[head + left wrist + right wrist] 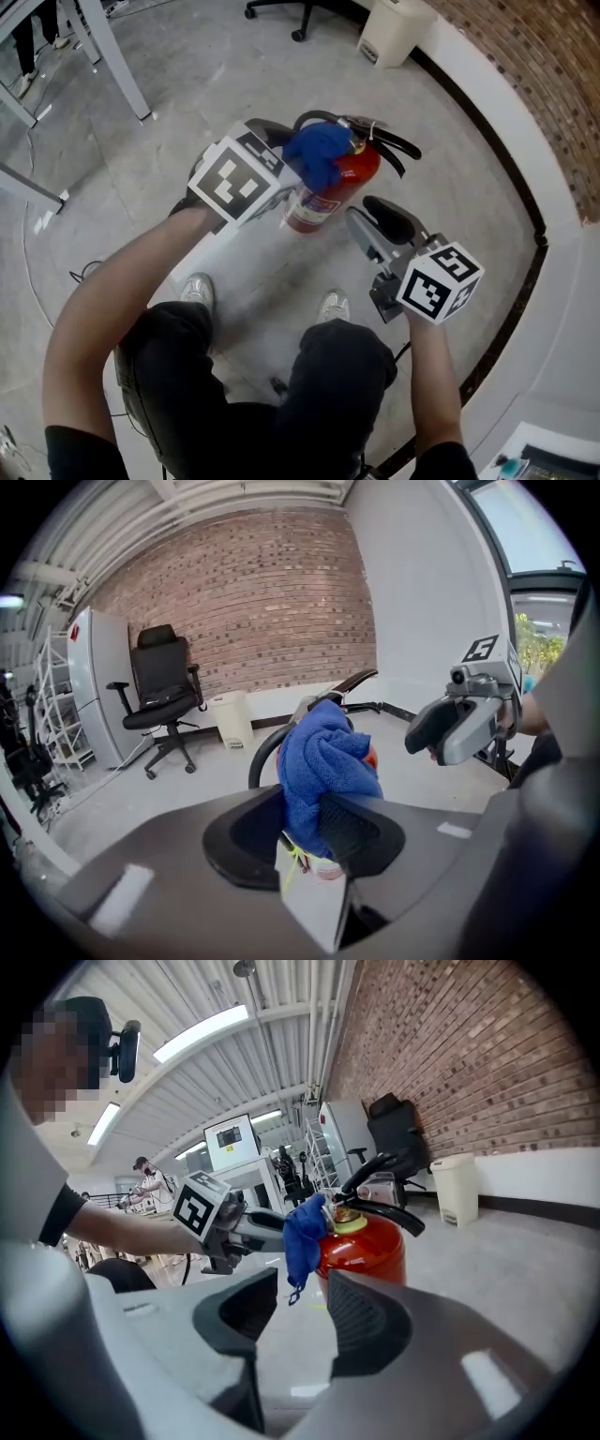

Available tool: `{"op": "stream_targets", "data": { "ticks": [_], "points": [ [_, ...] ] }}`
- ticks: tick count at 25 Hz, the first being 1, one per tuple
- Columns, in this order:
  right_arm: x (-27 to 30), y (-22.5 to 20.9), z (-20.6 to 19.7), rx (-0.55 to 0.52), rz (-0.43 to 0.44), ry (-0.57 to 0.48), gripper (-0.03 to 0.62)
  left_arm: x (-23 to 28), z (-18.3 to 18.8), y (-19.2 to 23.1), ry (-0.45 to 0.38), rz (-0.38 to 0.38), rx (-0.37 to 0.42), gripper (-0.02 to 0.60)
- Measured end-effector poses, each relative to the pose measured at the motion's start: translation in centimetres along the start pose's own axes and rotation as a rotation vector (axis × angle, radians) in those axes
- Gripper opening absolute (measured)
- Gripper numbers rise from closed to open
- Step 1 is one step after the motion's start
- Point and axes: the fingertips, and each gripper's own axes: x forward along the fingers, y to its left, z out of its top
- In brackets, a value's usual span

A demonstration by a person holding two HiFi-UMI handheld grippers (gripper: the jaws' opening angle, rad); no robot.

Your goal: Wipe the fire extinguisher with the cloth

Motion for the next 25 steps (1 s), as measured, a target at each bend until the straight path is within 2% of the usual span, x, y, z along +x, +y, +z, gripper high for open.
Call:
{"op": "stream_targets", "data": {
  "ticks": [6, 10, 12, 18, 25],
  "points": [
    [-0.5, -0.2, -1.0, 0.01, -0.006, 0.003, 0.158, 0.8, 0.3, 3.2, 0.016, 0.087, -0.059, 0.118],
    [-1.2, -0.6, -1.1, 0.014, -0.018, -0.009, 0.158, 1.6, -0.3, 3.5, 0.043, 0.129, 0.004, 0.11],
    [-1.6, -0.9, -1.4, 0.02, -0.023, -0.012, 0.158, 1.6, -1.0, 3.3, 0.053, 0.135, -0.006, 0.107],
    [-2.2, -1.5, -2.3, 0.044, -0.029, -0.024, 0.158, 1.2, -3.0, 0.9, 0.086, 0.114, -0.012, 0.101],
    [-2.5, -1.3, -2.9, 0.052, -0.039, -0.037, 0.158, 0.8, -3.3, -4.7, 0.076, 0.001, -0.06, 0.098]
  ]
}}
